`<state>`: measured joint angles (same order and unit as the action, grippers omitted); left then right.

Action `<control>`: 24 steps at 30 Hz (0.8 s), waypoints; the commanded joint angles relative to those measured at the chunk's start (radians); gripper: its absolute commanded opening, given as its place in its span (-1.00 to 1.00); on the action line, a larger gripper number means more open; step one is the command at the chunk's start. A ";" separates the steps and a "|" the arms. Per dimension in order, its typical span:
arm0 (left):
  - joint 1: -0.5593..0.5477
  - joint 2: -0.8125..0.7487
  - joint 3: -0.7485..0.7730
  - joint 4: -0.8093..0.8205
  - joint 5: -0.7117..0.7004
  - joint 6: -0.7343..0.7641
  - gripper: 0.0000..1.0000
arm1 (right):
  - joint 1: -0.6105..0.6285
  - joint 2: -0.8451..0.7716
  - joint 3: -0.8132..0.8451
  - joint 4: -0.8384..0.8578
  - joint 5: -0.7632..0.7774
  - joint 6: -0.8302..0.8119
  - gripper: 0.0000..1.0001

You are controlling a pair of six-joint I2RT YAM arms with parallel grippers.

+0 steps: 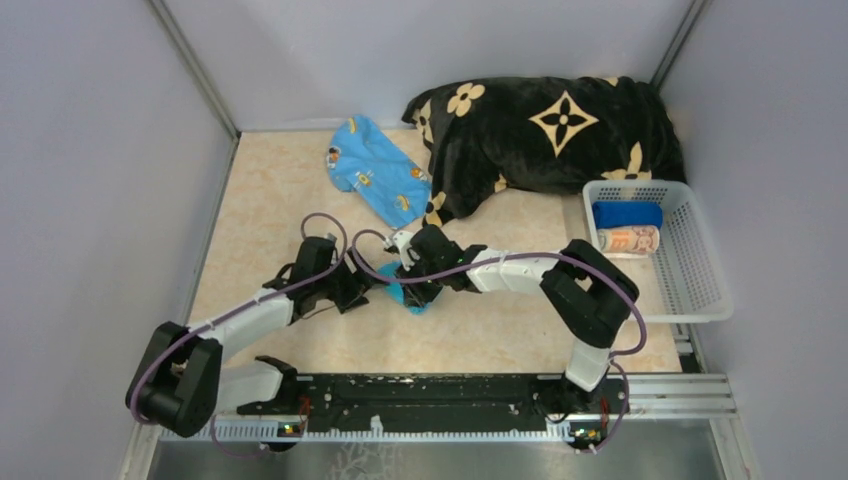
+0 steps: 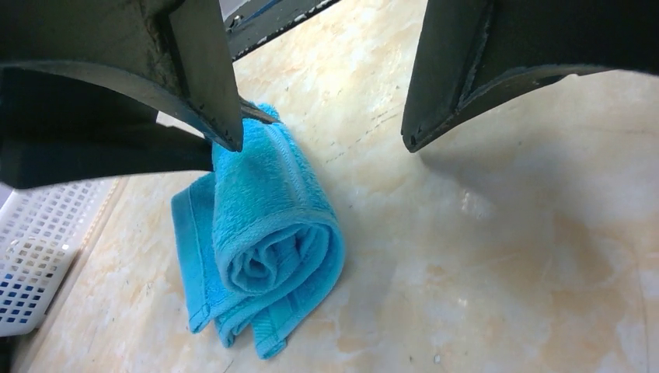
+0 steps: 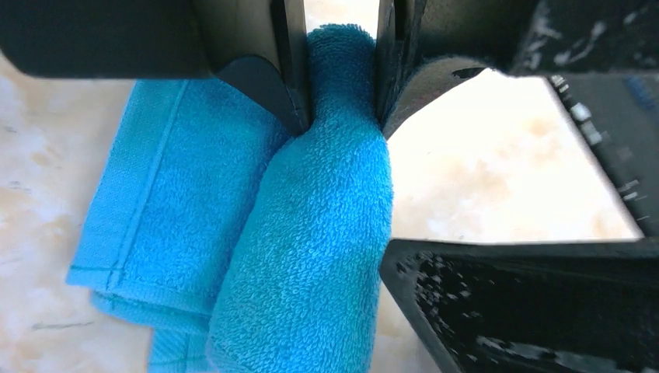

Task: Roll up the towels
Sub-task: Roll the towel at the center of the board.

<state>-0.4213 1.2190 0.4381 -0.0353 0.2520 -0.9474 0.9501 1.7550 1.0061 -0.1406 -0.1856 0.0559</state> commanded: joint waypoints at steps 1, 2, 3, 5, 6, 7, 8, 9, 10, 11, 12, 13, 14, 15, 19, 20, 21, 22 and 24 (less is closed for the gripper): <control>0.006 -0.077 -0.039 -0.041 0.001 -0.021 0.62 | -0.073 0.028 -0.059 0.077 -0.463 0.117 -0.50; 0.006 -0.090 -0.050 -0.031 0.008 -0.031 0.62 | -0.096 0.034 -0.067 0.102 -0.516 0.144 -0.50; 0.006 -0.098 -0.058 -0.021 0.016 -0.039 0.63 | -0.125 0.042 -0.077 0.128 -0.561 0.170 -0.50; 0.006 -0.102 -0.068 0.005 0.034 -0.049 0.62 | -0.161 0.063 -0.088 0.184 -0.662 0.216 -0.49; 0.007 -0.097 -0.068 0.015 0.042 -0.052 0.61 | -0.173 0.075 -0.092 0.205 -0.701 0.240 -0.48; 0.006 -0.088 -0.065 0.025 0.055 -0.057 0.60 | -0.188 0.088 -0.096 0.225 -0.730 0.267 -0.46; 0.006 -0.076 -0.061 0.034 0.069 -0.062 0.58 | -0.201 0.104 -0.097 0.244 -0.746 0.294 -0.45; 0.006 -0.062 -0.055 0.053 0.083 -0.066 0.54 | -0.213 0.118 -0.100 0.259 -0.757 0.325 -0.44; 0.005 -0.044 -0.053 0.070 0.100 -0.071 0.50 | -0.228 0.143 -0.101 0.271 -0.760 0.348 -0.43; 0.003 -0.025 -0.053 0.088 0.111 -0.077 0.46 | -0.241 0.161 -0.102 0.281 -0.761 0.369 -0.43; 0.003 -0.006 -0.052 0.102 0.121 -0.081 0.41 | -0.252 0.180 -0.106 0.300 -0.765 0.392 -0.43; 0.000 0.015 -0.052 0.117 0.127 -0.084 0.35 | -0.261 0.196 -0.116 0.330 -0.774 0.421 -0.43; -0.005 0.035 -0.052 0.133 0.131 -0.085 0.30 | -0.272 0.210 -0.128 0.365 -0.785 0.449 -0.42; -0.009 0.053 -0.048 0.144 0.131 -0.084 0.27 | -0.279 0.220 -0.146 0.400 -0.795 0.476 -0.41; -0.025 0.150 -0.026 0.156 0.118 -0.069 0.19 | -0.292 0.218 -0.172 0.411 -0.755 0.491 -0.33; -0.026 0.169 -0.016 0.151 0.111 -0.060 0.16 | -0.291 0.197 -0.177 0.383 -0.727 0.472 -0.26; -0.028 0.186 -0.010 0.139 0.103 -0.052 0.14 | -0.291 0.169 -0.182 0.360 -0.698 0.455 -0.19; -0.031 0.199 -0.005 0.127 0.093 -0.043 0.13 | -0.291 0.135 -0.185 0.330 -0.658 0.432 -0.10; -0.032 0.213 -0.001 0.102 0.065 -0.027 0.12 | -0.285 0.059 -0.179 0.240 -0.559 0.375 0.04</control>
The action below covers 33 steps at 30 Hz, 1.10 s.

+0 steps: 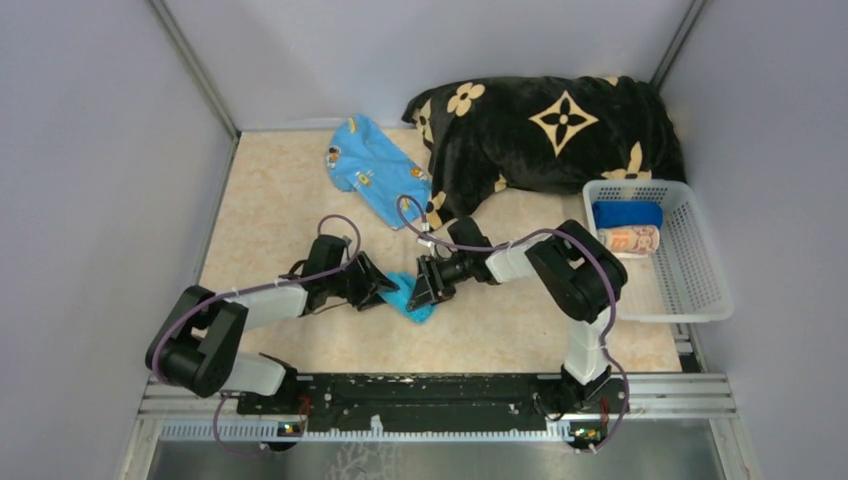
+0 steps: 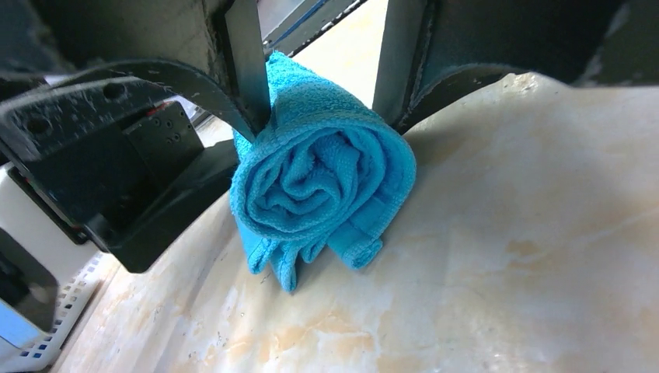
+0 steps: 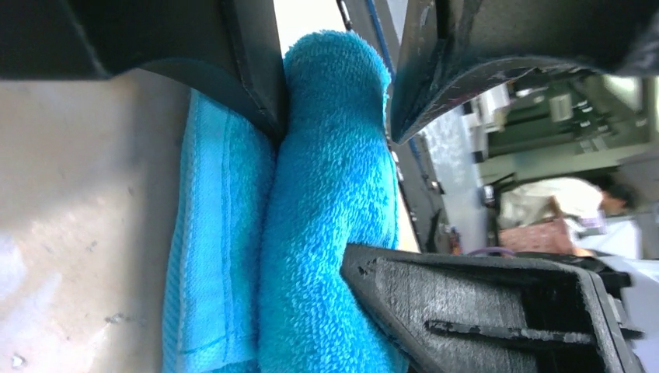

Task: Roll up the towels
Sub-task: Roll the towel at the center of the board.

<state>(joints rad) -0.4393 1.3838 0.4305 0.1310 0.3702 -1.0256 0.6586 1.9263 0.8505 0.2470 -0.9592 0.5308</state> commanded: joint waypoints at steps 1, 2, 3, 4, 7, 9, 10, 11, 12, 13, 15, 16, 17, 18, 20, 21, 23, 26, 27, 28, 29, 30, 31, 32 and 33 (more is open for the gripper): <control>-0.016 0.050 0.007 -0.076 -0.067 0.061 0.11 | 0.013 -0.166 -0.021 -0.196 0.272 -0.130 0.09; -0.017 0.052 0.005 -0.082 -0.080 0.066 0.11 | 0.020 -0.208 -0.016 -0.238 0.330 -0.157 0.13; -0.017 0.053 0.004 -0.089 -0.091 0.071 0.11 | 0.028 -0.245 -0.013 -0.274 0.392 -0.179 0.16; -0.019 0.057 0.004 -0.096 -0.099 0.075 0.10 | 0.040 -0.296 -0.007 -0.311 0.455 -0.196 0.19; -0.029 0.073 0.003 -0.109 -0.121 0.083 0.10 | 0.107 -0.401 0.028 -0.436 0.701 -0.265 0.24; -0.041 0.089 0.004 -0.111 -0.128 0.086 0.10 | 0.189 -0.441 0.068 -0.499 0.882 -0.306 0.25; -0.045 0.098 0.008 -0.111 -0.130 0.087 0.11 | 0.229 -0.453 0.086 -0.516 0.949 -0.326 0.26; -0.050 0.108 0.013 -0.111 -0.129 0.086 0.11 | 0.269 -0.459 0.099 -0.529 1.010 -0.344 0.26; -0.054 0.116 0.015 -0.110 -0.128 0.086 0.12 | 0.310 -0.458 0.114 -0.533 1.060 -0.362 0.27; -0.058 0.122 0.018 -0.109 -0.127 0.085 0.13 | 0.349 -0.454 0.126 -0.527 1.109 -0.378 0.27; -0.062 0.130 0.022 -0.109 -0.130 0.085 0.15 | 0.415 -0.435 0.143 -0.506 1.191 -0.410 0.27; -0.062 0.131 0.022 -0.111 -0.131 0.085 0.15 | 0.441 -0.421 0.153 -0.495 1.216 -0.423 0.27; -0.063 0.130 0.024 -0.114 -0.134 0.086 0.16 | 0.464 -0.395 0.164 -0.490 1.239 -0.434 0.28; -0.063 0.128 0.024 -0.117 -0.139 0.086 0.16 | 0.481 -0.370 0.180 -0.491 1.263 -0.441 0.28; -0.062 0.126 0.024 -0.124 -0.145 0.088 0.17 | 0.506 -0.318 0.215 -0.505 1.308 -0.461 0.28; -0.062 0.126 0.026 -0.125 -0.147 0.089 0.17 | 0.519 -0.292 0.230 -0.511 1.329 -0.469 0.28; -0.062 0.131 0.029 -0.126 -0.149 0.089 0.18 | 0.541 -0.237 0.250 -0.518 1.348 -0.486 0.28; -0.062 0.138 0.036 -0.125 -0.147 0.090 0.19 | 0.552 -0.190 0.252 -0.509 1.337 -0.492 0.27; -0.063 0.138 0.037 -0.123 -0.145 0.089 0.20 | 0.553 -0.172 0.250 -0.513 1.347 -0.491 0.27; -0.062 0.137 0.038 -0.122 -0.145 0.088 0.20 | 0.553 -0.154 0.250 -0.520 1.367 -0.490 0.26; -0.063 0.134 0.039 -0.123 -0.144 0.089 0.21 | 0.554 -0.137 0.249 -0.534 1.385 -0.485 0.26; -0.063 0.128 0.040 -0.125 -0.144 0.089 0.22 | 0.553 -0.118 0.249 -0.546 1.400 -0.483 0.25; -0.062 0.122 0.040 -0.127 -0.145 0.089 0.25 | 0.553 -0.099 0.246 -0.551 1.407 -0.481 0.24; -0.062 0.114 0.041 -0.131 -0.144 0.090 0.29 | 0.553 -0.091 0.242 -0.554 1.398 -0.479 0.22; -0.062 0.104 0.040 -0.132 -0.143 0.090 0.33 | 0.552 -0.087 0.234 -0.553 1.379 -0.478 0.19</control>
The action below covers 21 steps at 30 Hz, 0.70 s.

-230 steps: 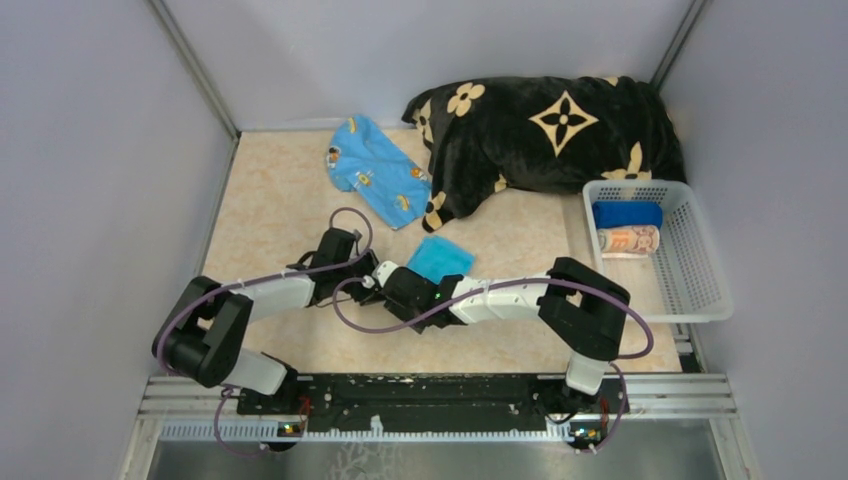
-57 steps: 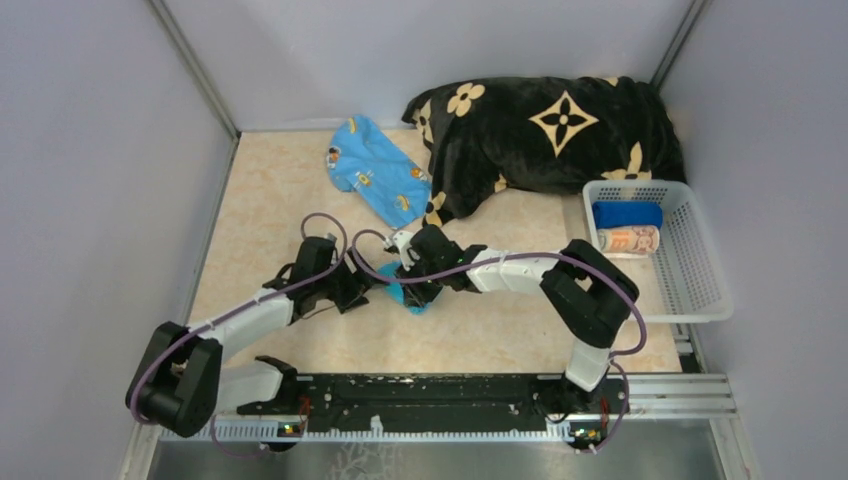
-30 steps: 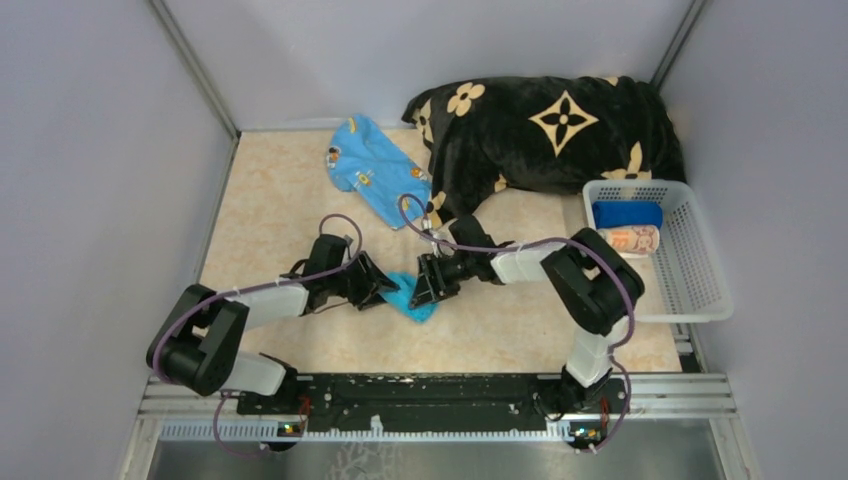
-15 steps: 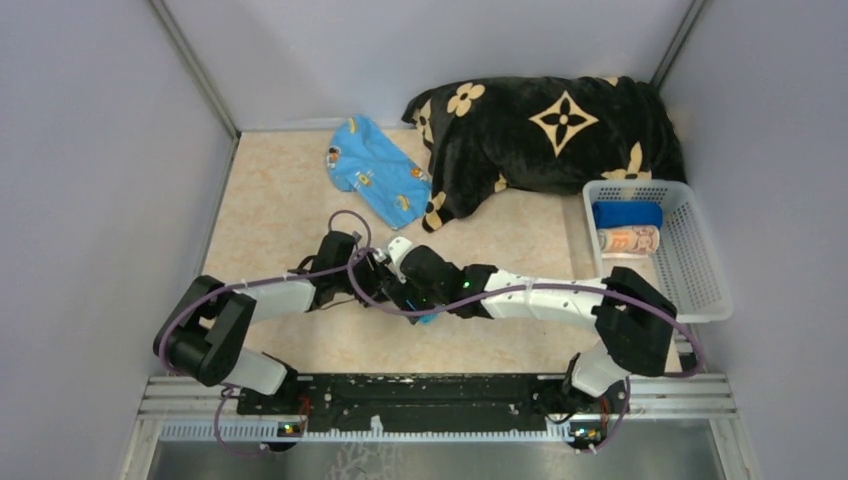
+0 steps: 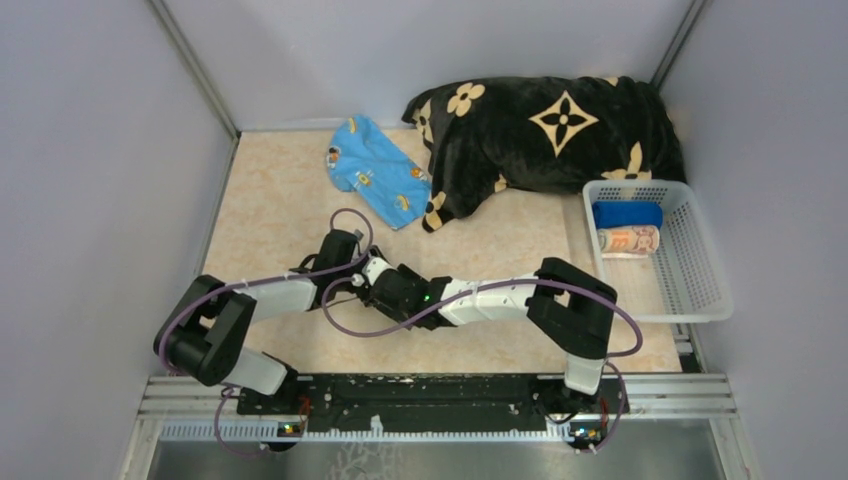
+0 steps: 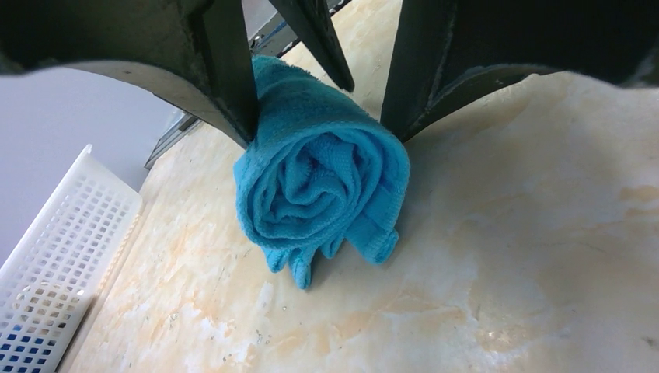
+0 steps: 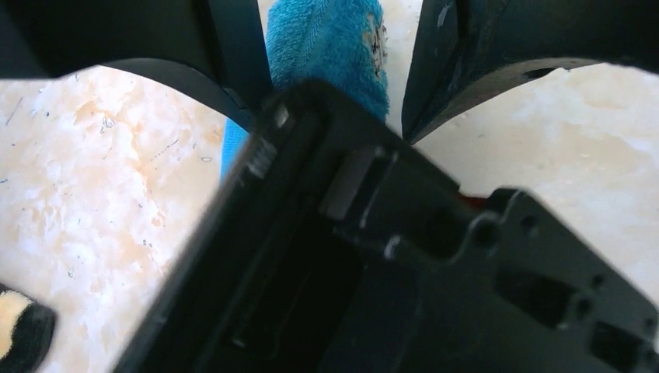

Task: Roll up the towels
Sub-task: Roll the towel at the center of the board.

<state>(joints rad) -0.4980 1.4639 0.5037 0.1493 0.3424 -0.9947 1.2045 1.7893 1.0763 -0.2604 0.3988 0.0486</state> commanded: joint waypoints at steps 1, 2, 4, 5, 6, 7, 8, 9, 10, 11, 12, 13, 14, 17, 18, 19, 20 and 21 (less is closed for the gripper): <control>-0.004 0.012 -0.035 -0.151 -0.116 0.059 0.36 | 0.004 0.052 0.002 -0.044 -0.010 0.008 0.15; -0.004 -0.004 -0.037 -0.151 -0.119 0.057 0.39 | -0.001 0.052 -0.007 -0.042 -0.046 0.014 0.06; -0.002 -0.037 -0.043 -0.153 -0.121 0.050 0.42 | -0.024 0.045 -0.025 -0.035 -0.132 0.032 -0.07; -0.002 -0.056 -0.046 -0.154 -0.122 0.046 0.44 | -0.037 0.037 -0.038 -0.029 -0.178 0.039 -0.11; 0.000 -0.079 -0.048 -0.154 -0.122 0.042 0.46 | -0.051 0.029 -0.050 -0.022 -0.228 0.048 -0.13; 0.001 -0.092 -0.049 -0.153 -0.121 0.038 0.47 | -0.068 0.021 -0.062 -0.012 -0.275 0.058 -0.16; 0.001 -0.102 -0.052 -0.151 -0.118 0.037 0.47 | -0.086 0.012 -0.075 0.000 -0.327 0.065 -0.18; 0.001 -0.108 -0.052 -0.151 -0.113 0.034 0.48 | -0.103 0.004 -0.090 0.014 -0.379 0.077 -0.21; 0.001 -0.111 -0.050 -0.150 -0.107 0.032 0.47 | -0.124 -0.002 -0.101 0.029 -0.445 0.089 -0.23; 0.002 -0.110 -0.049 -0.144 -0.098 0.030 0.47 | -0.143 -0.007 -0.109 0.040 -0.489 0.100 -0.24; 0.002 -0.108 -0.050 -0.135 -0.089 0.027 0.47 | -0.157 -0.012 -0.116 0.049 -0.524 0.110 -0.25; 0.002 -0.104 -0.049 -0.124 -0.079 0.024 0.47 | -0.170 -0.015 -0.122 0.056 -0.554 0.117 -0.25; 0.002 -0.098 -0.049 -0.111 -0.071 0.022 0.46 | -0.183 -0.017 -0.126 0.063 -0.583 0.126 -0.26; 0.002 -0.070 -0.045 -0.084 -0.051 0.015 0.42 | -0.224 -0.021 -0.146 0.094 -0.664 0.160 -0.29; 0.002 -0.058 -0.045 -0.078 -0.046 0.013 0.40 | -0.242 -0.024 -0.154 0.106 -0.683 0.171 -0.30; 0.000 -0.047 -0.044 -0.069 -0.040 0.011 0.37 | -0.251 -0.026 -0.159 0.111 -0.692 0.181 -0.30; 0.002 -0.035 -0.046 -0.062 -0.036 0.010 0.32 | -0.256 -0.026 -0.160 0.110 -0.682 0.185 -0.30; 0.001 -0.022 -0.047 -0.054 -0.034 0.008 0.27 | -0.256 -0.029 -0.161 0.104 -0.662 0.186 -0.30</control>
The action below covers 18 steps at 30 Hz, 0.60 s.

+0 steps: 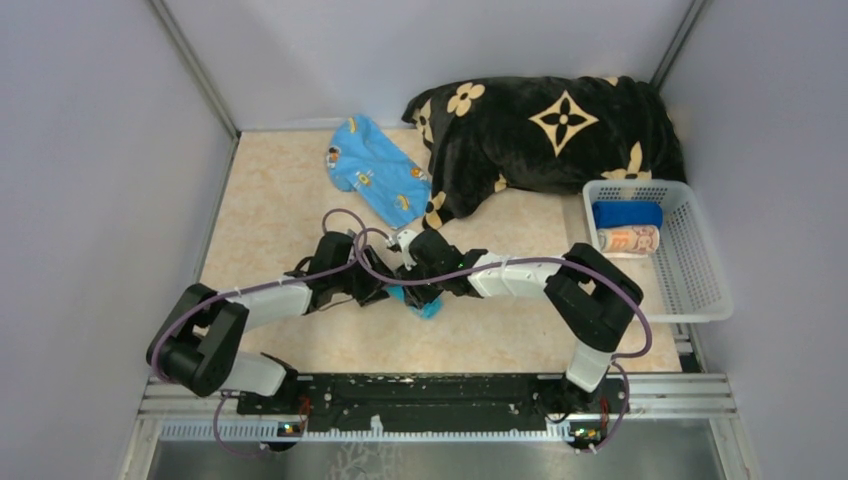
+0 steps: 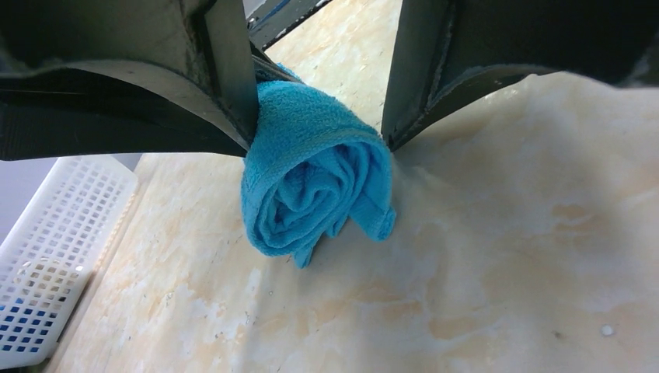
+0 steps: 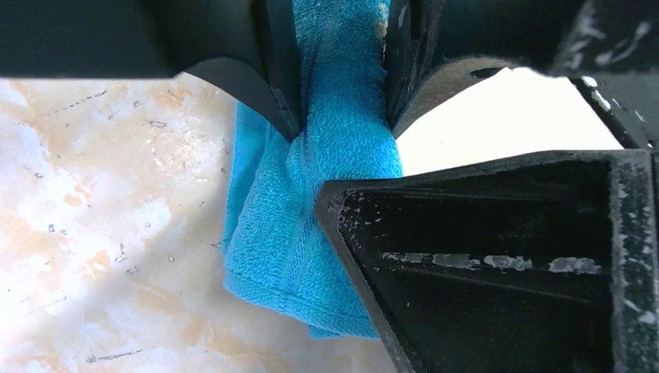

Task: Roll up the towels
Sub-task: Roll the towel at the center of the board, then pick up the towel at the center of the board.

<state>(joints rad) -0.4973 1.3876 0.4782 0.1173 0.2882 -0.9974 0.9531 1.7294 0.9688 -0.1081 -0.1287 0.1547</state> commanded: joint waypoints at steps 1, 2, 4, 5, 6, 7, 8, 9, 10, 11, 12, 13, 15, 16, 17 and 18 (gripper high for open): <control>0.000 0.067 -0.023 -0.016 0.023 0.009 0.24 | -0.005 0.029 -0.051 -0.053 -0.116 0.079 -0.29; -0.001 0.081 -0.025 -0.008 0.028 0.009 0.20 | -0.005 0.029 -0.048 -0.059 -0.088 0.079 -0.28; -0.001 0.112 -0.024 0.001 0.030 0.008 0.15 | -0.002 0.029 -0.037 -0.083 -0.025 0.080 -0.20; -0.002 0.124 -0.024 0.002 0.028 0.009 0.12 | 0.004 0.028 -0.028 -0.098 0.015 0.078 -0.14; -0.002 0.137 -0.021 -0.002 0.028 0.009 0.11 | 0.009 0.029 -0.019 -0.114 0.054 0.074 -0.06; -0.004 0.148 -0.017 -0.010 0.023 0.010 0.10 | 0.018 0.034 -0.004 -0.133 0.097 0.069 -0.01; -0.007 0.158 -0.013 -0.019 0.018 0.014 0.10 | 0.028 0.043 0.012 -0.152 0.134 0.063 0.03; -0.009 0.166 -0.009 -0.031 0.011 0.017 0.10 | 0.039 0.053 0.029 -0.170 0.167 0.057 0.07; -0.011 0.172 -0.007 -0.036 0.005 0.020 0.09 | 0.052 0.066 0.052 -0.193 0.196 0.051 0.10; -0.011 0.177 -0.006 -0.040 0.001 0.022 0.09 | 0.062 0.077 0.067 -0.207 0.221 0.047 0.12; -0.014 0.183 -0.005 -0.042 -0.005 0.024 0.09 | 0.075 0.090 0.080 -0.216 0.243 0.044 0.14; -0.015 0.188 -0.003 -0.047 -0.011 0.025 0.09 | 0.084 0.099 0.090 -0.218 0.253 0.042 0.16; -0.019 0.200 0.002 -0.055 -0.024 0.030 0.08 | 0.093 0.121 0.103 -0.219 0.253 0.045 0.17; -0.021 0.208 0.004 -0.058 -0.028 0.033 0.09 | 0.094 0.129 0.109 -0.220 0.246 0.049 0.17; -0.025 0.215 0.006 -0.057 -0.030 0.033 0.09 | 0.093 0.136 0.114 -0.222 0.243 0.053 0.17; -0.027 0.222 0.008 -0.057 -0.031 0.032 0.09 | 0.093 0.141 0.117 -0.222 0.232 0.055 0.15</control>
<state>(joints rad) -0.4992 1.5269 0.5194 0.2199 0.3447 -1.0176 1.0378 1.8023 1.0752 -0.2543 0.0986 0.1963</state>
